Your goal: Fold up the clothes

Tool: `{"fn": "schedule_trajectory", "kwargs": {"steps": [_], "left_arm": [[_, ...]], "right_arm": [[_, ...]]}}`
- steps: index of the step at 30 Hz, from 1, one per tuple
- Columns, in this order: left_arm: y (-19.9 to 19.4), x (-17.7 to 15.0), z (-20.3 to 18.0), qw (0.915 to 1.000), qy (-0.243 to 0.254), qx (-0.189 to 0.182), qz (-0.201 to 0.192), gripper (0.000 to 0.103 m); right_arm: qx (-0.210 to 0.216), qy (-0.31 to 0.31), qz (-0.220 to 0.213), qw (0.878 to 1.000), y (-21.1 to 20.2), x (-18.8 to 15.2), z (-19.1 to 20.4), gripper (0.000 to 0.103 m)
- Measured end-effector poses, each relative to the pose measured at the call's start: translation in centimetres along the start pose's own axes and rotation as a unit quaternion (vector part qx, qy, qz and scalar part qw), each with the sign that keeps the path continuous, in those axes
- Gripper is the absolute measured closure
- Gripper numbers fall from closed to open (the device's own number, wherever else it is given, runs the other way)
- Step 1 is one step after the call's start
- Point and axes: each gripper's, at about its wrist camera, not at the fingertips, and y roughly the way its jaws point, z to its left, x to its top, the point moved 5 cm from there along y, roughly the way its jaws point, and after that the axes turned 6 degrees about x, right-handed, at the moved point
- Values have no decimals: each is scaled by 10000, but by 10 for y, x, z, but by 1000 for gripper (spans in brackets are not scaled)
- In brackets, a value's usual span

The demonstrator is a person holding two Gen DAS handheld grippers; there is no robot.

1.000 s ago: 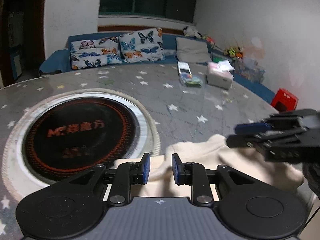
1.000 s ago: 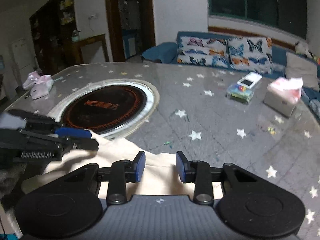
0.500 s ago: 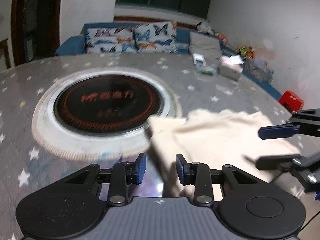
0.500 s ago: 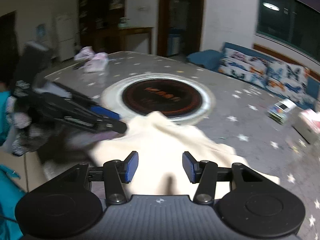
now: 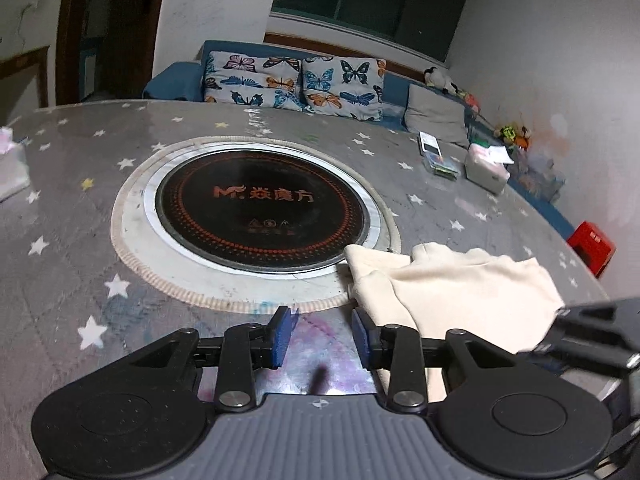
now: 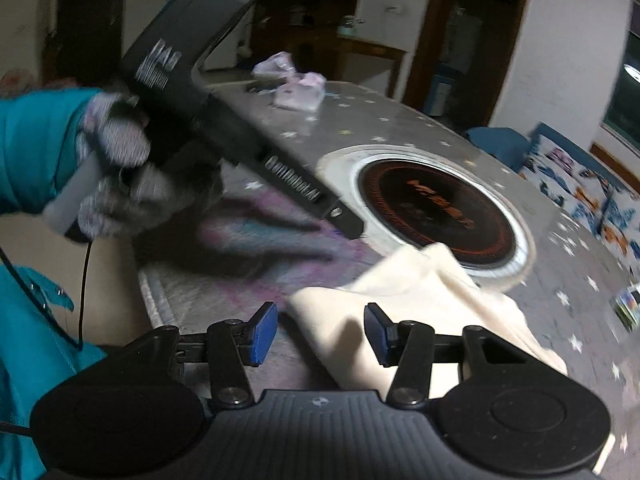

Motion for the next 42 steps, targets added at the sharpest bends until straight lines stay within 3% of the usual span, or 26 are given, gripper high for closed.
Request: {"fn": "schedule_trajectory", "kwargs": {"steps": [4,7,9,15,25,29,31,33,36,42], "left_arm": [[-6,-3,0,9996,-192,-193,91,56],[-7,-6,-3,9984,-387,-364,185,52],[-6,-7,-3,9970,-555,-470,251,49],[4,-7,-4,9896,-1169,-690,483,36],[32,-5,-5,9595,-2417,-1056,991,36],[39,-5,-6,9484,-2725,-1206,1079,38],[43,-5,-6,9421,-2875,-1289,1144,47],[48,-8,-5,9345,-3038,-1377,1247,65],[55,-15,-3,9255,-3230,-1447,1351,80],[54,-10,-4,9351,-3012,-1370,1267,85]], "right_arm": [[-79,-310,227,9992,17,-3,9,57],[-212,-383,306,9986,22,-7,8,65],[-247,-278,273,9989,20,-7,3,79],[-151,292,-24,9995,1,-2,-13,88],[-102,740,-476,9961,-27,5,-30,90],[-67,823,-546,9951,-30,4,-32,90],[-42,856,-570,9947,-31,2,-32,90],[-17,888,-594,9943,-31,1,-32,90],[1,936,-586,9939,-30,-1,-32,90],[-87,1160,-659,9910,-39,-8,-39,83]]}}
